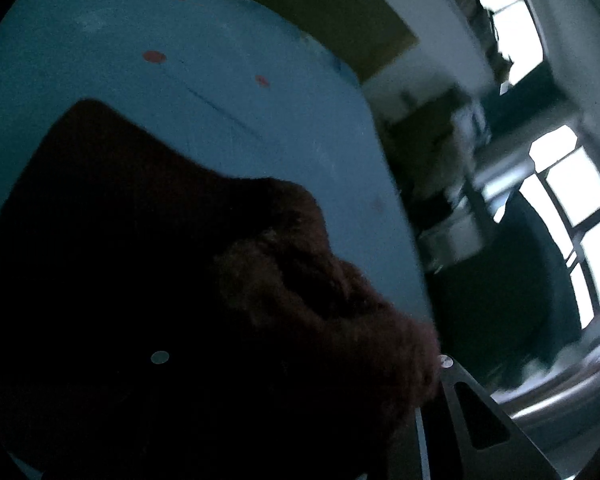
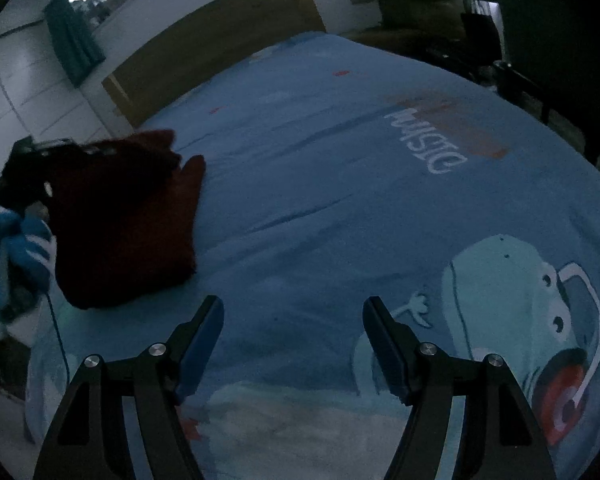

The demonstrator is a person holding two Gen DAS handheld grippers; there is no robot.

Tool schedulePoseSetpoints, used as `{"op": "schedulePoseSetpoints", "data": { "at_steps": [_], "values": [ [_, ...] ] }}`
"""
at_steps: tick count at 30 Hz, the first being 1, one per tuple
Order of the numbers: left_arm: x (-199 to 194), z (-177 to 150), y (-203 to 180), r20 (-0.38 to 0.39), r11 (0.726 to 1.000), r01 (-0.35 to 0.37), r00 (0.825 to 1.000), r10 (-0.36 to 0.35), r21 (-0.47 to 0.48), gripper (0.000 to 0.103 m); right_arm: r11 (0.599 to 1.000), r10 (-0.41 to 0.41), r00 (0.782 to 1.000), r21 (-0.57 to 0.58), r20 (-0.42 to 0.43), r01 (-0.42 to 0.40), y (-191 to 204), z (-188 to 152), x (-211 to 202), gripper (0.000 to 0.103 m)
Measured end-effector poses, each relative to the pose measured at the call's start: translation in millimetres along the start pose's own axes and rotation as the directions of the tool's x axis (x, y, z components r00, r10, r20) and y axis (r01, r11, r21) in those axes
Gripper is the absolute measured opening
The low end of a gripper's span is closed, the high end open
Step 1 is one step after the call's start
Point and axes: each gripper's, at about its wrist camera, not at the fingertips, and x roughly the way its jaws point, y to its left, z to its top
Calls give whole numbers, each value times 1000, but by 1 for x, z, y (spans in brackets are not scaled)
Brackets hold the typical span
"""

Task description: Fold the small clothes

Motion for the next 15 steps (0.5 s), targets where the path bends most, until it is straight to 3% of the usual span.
{"op": "schedulePoseSetpoints", "data": {
  "at_steps": [15],
  "values": [
    [41, -65, -43, -35, 966, -167, 984, 177, 197, 20, 1000, 1, 1000, 17, -19, -1, -9, -15, 6, 74]
  ]
}}
